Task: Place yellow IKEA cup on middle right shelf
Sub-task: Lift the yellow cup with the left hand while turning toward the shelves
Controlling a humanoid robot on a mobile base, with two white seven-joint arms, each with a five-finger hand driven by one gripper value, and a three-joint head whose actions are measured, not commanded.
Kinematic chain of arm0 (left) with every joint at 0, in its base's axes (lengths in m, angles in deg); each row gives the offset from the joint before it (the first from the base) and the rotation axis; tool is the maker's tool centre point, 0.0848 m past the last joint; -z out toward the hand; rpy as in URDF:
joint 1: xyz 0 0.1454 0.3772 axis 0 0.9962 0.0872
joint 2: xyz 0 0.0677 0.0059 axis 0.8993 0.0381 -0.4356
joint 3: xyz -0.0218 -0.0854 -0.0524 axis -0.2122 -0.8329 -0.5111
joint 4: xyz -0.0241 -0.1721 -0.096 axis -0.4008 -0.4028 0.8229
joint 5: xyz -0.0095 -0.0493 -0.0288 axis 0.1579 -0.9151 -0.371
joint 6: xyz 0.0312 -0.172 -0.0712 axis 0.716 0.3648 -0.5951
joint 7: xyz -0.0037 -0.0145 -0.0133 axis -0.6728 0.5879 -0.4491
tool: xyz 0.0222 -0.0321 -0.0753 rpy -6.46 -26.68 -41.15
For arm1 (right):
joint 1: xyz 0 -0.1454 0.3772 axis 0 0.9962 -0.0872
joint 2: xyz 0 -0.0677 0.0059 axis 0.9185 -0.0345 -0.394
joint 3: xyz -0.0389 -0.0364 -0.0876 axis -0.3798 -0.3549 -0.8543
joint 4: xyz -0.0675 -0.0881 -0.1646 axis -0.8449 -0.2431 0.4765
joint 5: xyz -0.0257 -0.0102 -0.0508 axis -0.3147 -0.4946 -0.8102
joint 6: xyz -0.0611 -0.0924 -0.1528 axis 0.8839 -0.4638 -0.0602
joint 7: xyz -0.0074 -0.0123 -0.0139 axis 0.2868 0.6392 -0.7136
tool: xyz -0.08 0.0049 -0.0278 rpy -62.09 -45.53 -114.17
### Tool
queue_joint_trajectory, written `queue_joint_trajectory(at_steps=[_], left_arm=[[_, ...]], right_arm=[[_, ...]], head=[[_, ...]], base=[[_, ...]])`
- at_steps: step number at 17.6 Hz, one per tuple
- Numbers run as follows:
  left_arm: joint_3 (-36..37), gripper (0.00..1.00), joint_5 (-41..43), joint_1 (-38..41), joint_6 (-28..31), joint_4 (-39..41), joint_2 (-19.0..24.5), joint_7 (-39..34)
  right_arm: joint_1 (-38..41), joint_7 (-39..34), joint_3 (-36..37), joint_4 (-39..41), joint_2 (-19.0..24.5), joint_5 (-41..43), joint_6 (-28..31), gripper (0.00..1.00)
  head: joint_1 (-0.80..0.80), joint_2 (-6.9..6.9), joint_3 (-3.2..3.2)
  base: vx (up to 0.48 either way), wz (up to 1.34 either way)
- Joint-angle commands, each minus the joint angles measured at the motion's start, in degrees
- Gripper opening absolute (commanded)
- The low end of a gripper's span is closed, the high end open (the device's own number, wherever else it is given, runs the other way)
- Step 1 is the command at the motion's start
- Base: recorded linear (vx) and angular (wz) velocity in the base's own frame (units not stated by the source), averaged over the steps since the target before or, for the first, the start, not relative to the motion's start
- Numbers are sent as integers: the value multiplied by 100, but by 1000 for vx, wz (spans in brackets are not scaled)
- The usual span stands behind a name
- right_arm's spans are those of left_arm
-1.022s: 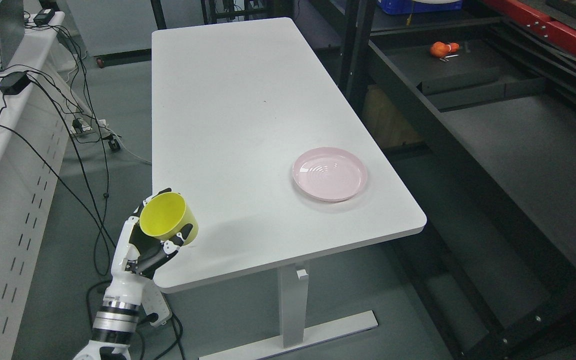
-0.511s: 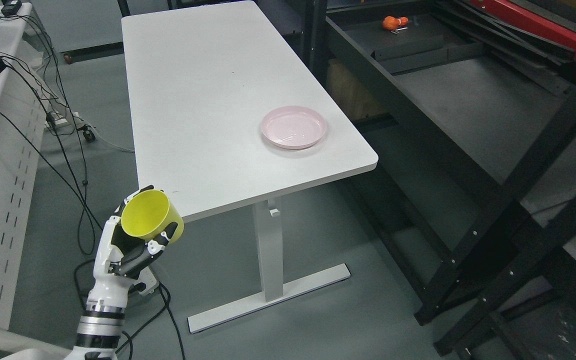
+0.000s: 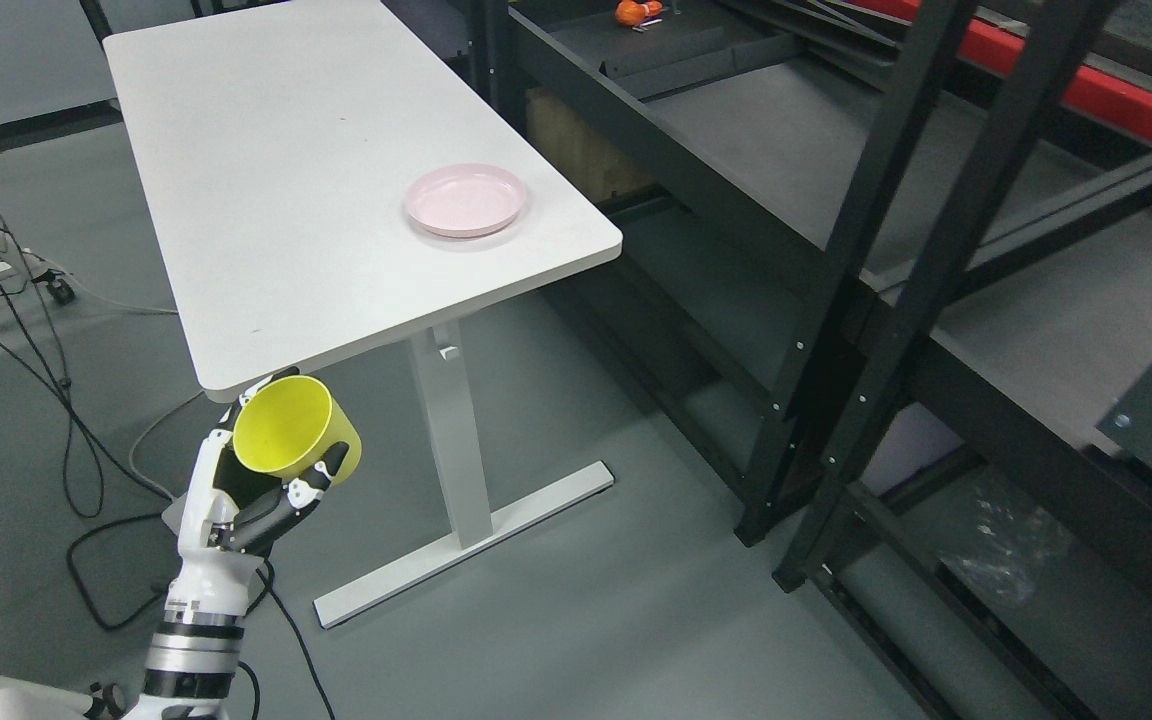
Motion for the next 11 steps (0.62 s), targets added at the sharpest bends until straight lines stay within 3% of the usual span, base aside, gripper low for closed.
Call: queue_joint_trajectory(at_steps=[1, 6, 11], left_arm=[[19, 0, -2, 18, -2, 73, 100, -12], [133, 0, 7, 10, -37, 73, 100, -21], [229, 1, 7, 10, -37, 82, 100, -12]], right_arm=[[79, 5, -97, 0, -100, 141, 4, 99], [79, 5, -97, 0, -100, 141, 4, 99], [79, 5, -97, 0, -100, 141, 4, 99]], head=[[0, 0, 0], [0, 0, 0], [0, 0, 0]], base=[[-307, -376], [-289, -544], [-156, -1026]])
